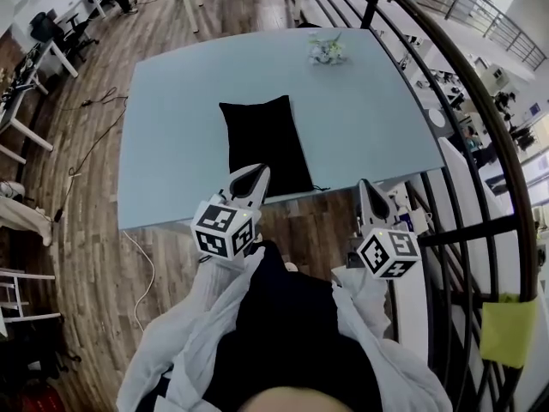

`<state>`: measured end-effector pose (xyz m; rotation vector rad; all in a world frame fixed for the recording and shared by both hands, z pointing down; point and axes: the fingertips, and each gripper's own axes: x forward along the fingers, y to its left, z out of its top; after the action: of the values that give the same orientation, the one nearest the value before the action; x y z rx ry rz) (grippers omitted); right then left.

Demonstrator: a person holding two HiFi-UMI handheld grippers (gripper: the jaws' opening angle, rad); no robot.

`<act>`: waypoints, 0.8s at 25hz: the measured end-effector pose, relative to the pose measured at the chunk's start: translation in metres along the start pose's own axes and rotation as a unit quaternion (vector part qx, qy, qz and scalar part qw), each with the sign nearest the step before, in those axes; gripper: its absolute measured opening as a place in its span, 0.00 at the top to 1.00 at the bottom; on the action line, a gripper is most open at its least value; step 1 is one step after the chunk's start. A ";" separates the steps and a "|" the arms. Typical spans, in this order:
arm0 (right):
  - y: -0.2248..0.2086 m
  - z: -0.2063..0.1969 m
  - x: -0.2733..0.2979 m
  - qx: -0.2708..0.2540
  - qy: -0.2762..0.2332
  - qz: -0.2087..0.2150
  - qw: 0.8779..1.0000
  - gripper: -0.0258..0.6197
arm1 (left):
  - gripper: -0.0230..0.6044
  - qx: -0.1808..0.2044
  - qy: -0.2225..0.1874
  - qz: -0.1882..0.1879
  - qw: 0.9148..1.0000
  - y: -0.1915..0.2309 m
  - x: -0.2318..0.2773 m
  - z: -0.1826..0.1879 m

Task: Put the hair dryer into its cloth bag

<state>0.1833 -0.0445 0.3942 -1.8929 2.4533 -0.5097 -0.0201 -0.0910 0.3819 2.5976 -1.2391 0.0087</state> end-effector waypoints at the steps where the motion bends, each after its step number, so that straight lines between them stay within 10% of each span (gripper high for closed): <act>1: -0.002 -0.003 -0.001 -0.001 0.004 -0.001 1.000 0.95 | 0.93 0.004 0.003 -0.002 1.000 -0.003 0.001 -0.002; 20: -0.016 -0.032 -0.011 -0.015 0.043 -0.020 0.999 0.95 | 0.94 0.021 0.037 -0.030 0.999 -0.020 0.005 -0.032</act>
<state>0.1949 -0.0301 0.4261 -1.9765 2.4922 -0.5699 0.0022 -0.0755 0.4086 2.6438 -1.1481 0.1191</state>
